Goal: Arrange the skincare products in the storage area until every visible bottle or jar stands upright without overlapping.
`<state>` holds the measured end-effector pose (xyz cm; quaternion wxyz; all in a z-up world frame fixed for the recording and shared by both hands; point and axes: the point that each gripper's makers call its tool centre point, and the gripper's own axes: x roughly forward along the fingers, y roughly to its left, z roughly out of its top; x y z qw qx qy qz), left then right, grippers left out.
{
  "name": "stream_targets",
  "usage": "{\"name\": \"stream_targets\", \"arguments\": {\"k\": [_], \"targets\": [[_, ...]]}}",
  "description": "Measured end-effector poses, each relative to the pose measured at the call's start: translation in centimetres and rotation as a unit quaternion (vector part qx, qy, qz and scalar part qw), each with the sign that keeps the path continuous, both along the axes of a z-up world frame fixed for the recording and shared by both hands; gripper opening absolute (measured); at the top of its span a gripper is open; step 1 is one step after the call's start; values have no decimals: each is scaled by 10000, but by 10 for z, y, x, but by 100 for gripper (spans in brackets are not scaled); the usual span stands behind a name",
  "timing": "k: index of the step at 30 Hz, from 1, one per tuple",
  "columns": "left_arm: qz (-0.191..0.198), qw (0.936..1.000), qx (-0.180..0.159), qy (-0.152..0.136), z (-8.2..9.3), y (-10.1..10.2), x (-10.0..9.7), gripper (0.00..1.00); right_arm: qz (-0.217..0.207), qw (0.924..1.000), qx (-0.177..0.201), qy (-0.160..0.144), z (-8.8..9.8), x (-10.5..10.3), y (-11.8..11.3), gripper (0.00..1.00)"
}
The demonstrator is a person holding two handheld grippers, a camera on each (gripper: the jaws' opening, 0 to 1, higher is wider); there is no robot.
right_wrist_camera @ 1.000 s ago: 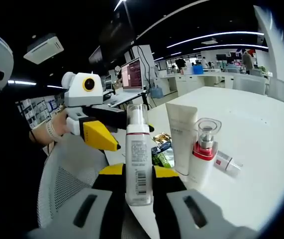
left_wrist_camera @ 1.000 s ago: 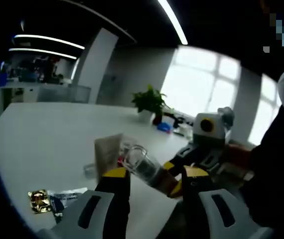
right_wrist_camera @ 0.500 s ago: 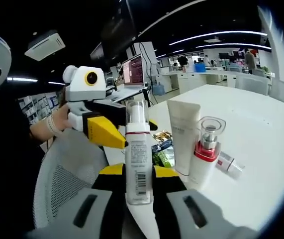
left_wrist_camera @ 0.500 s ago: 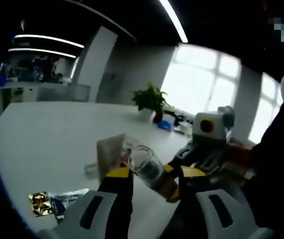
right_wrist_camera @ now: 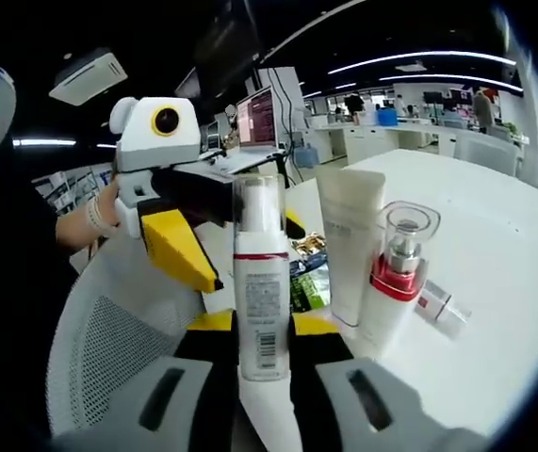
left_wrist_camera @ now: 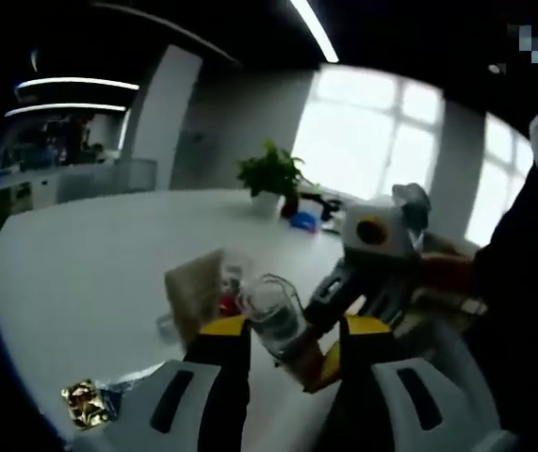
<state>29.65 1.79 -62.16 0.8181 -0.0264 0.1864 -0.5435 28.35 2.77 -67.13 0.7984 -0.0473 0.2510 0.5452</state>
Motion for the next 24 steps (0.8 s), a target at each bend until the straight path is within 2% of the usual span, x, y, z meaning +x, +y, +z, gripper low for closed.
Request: {"name": "stream_targets", "arguments": {"k": [3, 9, 10, 14, 17, 24], "targets": [[-107, 9998, 122, -100, -4, -2, -1, 32, 89, 9999, -70, -38, -5, 0, -2, 18], [-296, 9992, 235, -124, -8, -4, -3, 29, 227, 9996, -148, -53, -14, 0, -1, 18], [-374, 9986, 318, -213, -6, -10, -3, 28, 266, 9995, -171, -86, -16, -1, -1, 18], [-447, 9982, 336, -209, -7, -19, -4, 26, 334, 9992, -194, -97, -20, -1, 1, 18], [-503, 9976, 397, -250, -11, -20, -4, 22, 407, 9987, -267, -129, -25, -1, 3, 18], [-609, 9956, 612, -370, -21, -21, -2, 20, 495, 9979, -406, -123, -37, 1, 4, 18]]}}
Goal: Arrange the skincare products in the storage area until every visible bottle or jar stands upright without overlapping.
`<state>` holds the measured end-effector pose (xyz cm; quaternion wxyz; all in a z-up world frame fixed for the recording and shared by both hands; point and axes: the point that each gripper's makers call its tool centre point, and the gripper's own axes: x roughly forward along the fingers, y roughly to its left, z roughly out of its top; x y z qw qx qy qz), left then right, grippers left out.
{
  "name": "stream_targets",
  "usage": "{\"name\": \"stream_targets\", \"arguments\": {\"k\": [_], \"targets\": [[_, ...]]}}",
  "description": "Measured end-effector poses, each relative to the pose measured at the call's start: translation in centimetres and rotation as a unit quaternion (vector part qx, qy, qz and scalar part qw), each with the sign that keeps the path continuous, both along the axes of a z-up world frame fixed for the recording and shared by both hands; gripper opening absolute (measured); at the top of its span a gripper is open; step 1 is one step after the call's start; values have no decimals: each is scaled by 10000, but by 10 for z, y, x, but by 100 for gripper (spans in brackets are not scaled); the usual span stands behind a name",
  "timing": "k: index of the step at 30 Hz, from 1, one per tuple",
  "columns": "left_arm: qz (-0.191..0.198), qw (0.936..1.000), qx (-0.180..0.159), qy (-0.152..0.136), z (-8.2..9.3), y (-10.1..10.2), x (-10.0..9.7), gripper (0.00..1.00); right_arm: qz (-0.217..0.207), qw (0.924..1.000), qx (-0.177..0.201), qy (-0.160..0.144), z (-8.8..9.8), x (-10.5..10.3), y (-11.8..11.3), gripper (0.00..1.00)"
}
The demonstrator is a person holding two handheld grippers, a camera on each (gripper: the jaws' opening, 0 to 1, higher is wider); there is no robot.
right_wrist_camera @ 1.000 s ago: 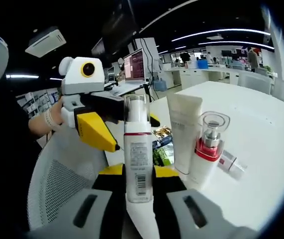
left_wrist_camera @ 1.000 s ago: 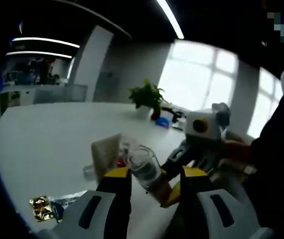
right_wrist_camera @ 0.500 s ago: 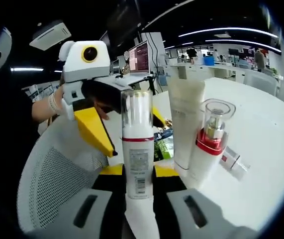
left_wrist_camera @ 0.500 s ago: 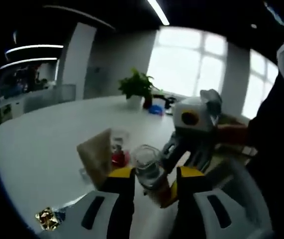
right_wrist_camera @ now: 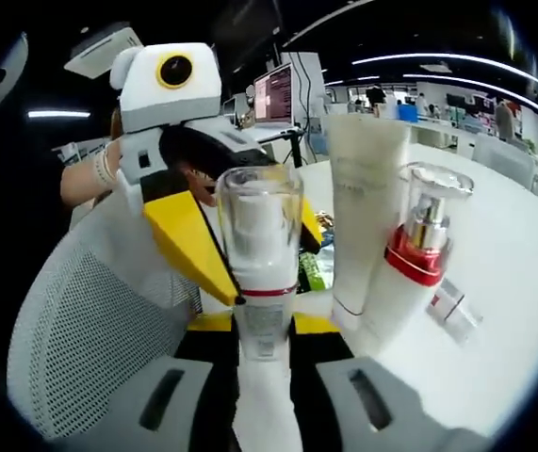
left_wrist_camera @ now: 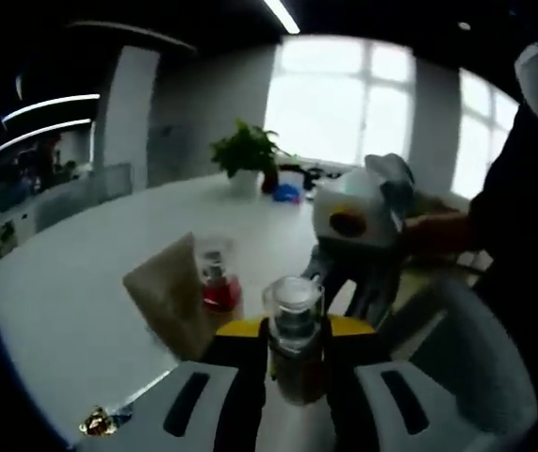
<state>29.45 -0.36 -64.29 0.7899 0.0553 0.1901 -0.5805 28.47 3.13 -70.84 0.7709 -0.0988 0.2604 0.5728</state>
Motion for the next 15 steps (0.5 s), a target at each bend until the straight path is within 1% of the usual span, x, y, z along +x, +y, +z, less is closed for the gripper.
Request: {"name": "stream_targets", "arguments": {"k": [2, 4, 6, 8, 10, 11, 12, 15], "targets": [[-2, 10000, 68, -41, -3, -1, 2, 20, 9, 10000, -27, -6, -3, 1, 0, 18], [-21, 9998, 155, -84, -5, -5, 0, 20, 21, 10000, -67, -4, -7, 1, -1, 18], [-32, 9998, 167, -130, -7, -7, -1, 20, 25, 10000, -90, -2, -9, 2, -1, 18], [-28, 9996, 198, -215, -9, -7, 1, 20, 15, 9999, -102, -57, -12, 4, -2, 19], [-27, 9995, 208, -236, -14, -7, 3, 19, 33, 9999, -121, -98, -14, 5, -3, 19], [-24, 9993, 221, -309, -15, -6, 5, 19, 24, 9998, -141, -166, -15, 7, -4, 19], [-1, 9993, 219, -308, -17, -6, 6, 19, 21, 9996, -174, -225, -16, 8, -4, 19], [-4, 9991, 243, -343, -20, -6, 7, 19, 4, 9995, -200, -229, -19, 10, -6, 20]]}}
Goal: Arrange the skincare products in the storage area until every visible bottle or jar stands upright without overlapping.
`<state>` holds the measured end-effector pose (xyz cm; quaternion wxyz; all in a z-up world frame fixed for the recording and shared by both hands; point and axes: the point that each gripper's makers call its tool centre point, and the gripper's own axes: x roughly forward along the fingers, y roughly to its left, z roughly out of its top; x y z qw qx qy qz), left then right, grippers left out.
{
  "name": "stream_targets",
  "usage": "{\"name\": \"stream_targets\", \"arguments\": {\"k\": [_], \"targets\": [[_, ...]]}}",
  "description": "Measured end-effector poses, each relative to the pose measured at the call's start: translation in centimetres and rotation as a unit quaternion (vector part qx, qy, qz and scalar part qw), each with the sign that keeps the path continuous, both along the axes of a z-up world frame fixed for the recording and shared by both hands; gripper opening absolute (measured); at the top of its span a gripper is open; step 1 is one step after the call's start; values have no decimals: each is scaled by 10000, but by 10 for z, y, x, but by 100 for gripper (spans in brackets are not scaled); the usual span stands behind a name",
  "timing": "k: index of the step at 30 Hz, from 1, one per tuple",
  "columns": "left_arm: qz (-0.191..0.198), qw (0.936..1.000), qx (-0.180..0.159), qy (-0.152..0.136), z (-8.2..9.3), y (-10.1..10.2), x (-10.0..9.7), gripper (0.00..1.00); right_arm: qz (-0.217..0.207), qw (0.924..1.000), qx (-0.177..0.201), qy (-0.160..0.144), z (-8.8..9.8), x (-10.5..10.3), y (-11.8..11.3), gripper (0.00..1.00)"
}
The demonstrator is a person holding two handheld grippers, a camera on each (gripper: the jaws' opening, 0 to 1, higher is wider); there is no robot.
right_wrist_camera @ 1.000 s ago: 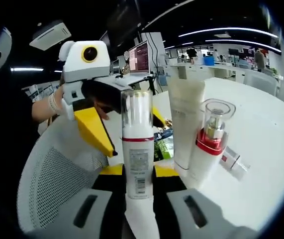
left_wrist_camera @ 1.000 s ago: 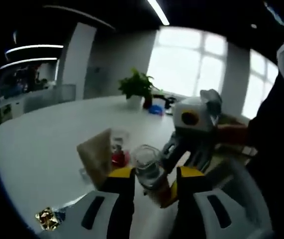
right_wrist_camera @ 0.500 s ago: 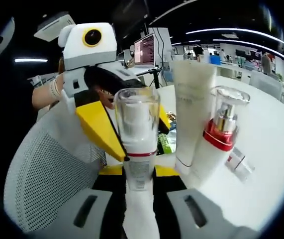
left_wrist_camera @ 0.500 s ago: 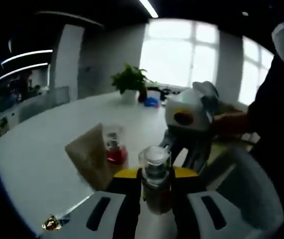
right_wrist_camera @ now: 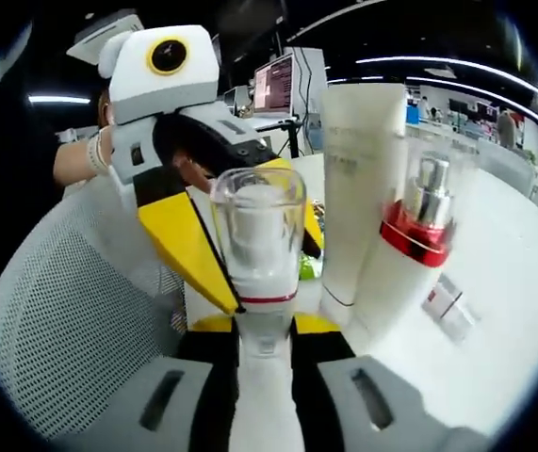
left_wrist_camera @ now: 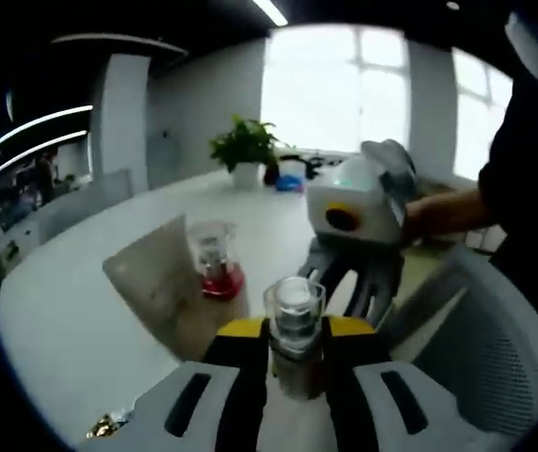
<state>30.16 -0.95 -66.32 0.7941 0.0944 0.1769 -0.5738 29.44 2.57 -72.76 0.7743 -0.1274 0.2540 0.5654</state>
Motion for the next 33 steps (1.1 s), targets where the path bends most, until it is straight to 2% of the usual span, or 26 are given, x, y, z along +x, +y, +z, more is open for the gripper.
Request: {"name": "stream_targets", "arguments": {"k": [8, 14, 24, 33], "targets": [[79, 10000, 5, 8, -8, -1, 5, 19, -191, 9997, -13, -170, -4, 6, -6, 21], [232, 9997, 18, 35, -15, 0, 8, 19, -319, 9994, -28, -122, -5, 9, -12, 23], [507, 9987, 7, 76, -23, 6, 15, 18, -324, 9994, 27, -121, -4, 10, -6, 22], [643, 9978, -99, 90, -23, 9, 19, 18, -346, 9993, -6, -139, -6, 16, -5, 20]]}}
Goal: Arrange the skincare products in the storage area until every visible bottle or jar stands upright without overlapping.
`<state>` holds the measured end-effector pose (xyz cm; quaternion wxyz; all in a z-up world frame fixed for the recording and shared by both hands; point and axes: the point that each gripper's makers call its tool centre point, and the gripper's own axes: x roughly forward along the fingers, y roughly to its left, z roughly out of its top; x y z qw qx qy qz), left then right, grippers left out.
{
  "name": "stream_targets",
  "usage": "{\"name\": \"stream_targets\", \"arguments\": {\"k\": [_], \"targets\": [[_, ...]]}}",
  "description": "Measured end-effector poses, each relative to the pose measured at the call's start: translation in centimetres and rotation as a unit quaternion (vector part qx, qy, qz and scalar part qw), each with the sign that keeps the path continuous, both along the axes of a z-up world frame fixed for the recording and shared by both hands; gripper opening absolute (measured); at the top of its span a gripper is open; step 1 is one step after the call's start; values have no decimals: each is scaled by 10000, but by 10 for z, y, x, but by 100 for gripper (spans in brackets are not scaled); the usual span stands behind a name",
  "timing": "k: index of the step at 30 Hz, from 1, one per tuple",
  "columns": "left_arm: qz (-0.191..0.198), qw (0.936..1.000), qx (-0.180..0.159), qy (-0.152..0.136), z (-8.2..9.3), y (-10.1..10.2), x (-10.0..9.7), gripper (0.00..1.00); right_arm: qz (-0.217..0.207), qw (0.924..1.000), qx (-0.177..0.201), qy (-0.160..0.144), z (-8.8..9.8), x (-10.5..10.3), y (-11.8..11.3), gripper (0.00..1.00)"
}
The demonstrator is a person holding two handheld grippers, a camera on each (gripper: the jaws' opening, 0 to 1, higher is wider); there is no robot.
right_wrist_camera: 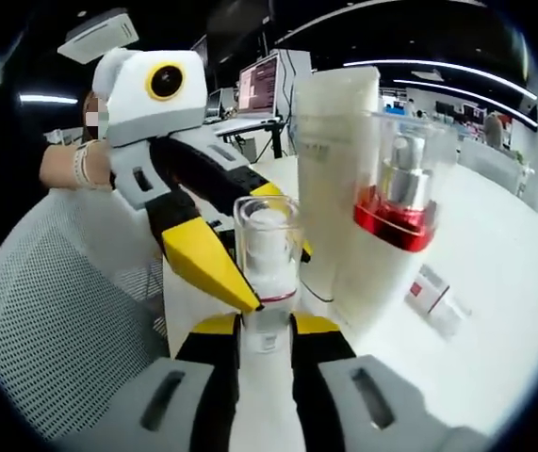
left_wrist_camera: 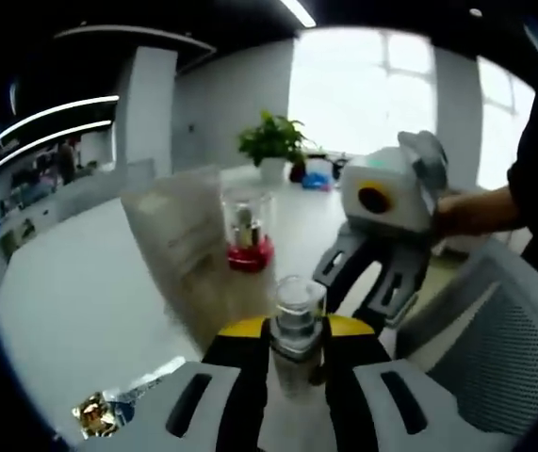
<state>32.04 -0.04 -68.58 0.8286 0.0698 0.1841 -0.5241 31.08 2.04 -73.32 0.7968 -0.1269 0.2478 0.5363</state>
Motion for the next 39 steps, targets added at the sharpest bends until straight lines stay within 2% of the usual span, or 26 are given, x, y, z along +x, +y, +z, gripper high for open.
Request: {"name": "stream_targets", "arguments": {"k": [24, 31, 35, 39], "targets": [[-78, 9998, -78, -146, -5, -2, 1, 19, 53, 9998, -199, -81, -6, 3, -3, 19], [-214, 9994, 24, -254, -5, 0, -1, 20, 130, 9995, -252, -108, -6, 3, -3, 18], [-250, 9995, 83, -194, -6, 2, -2, 20, 168, 9994, -284, -129, -7, 3, -2, 18], [-250, 9989, 318, -234, -10, 8, 0, 26, 189, 9993, -300, -151, -7, 2, -2, 18]]}}
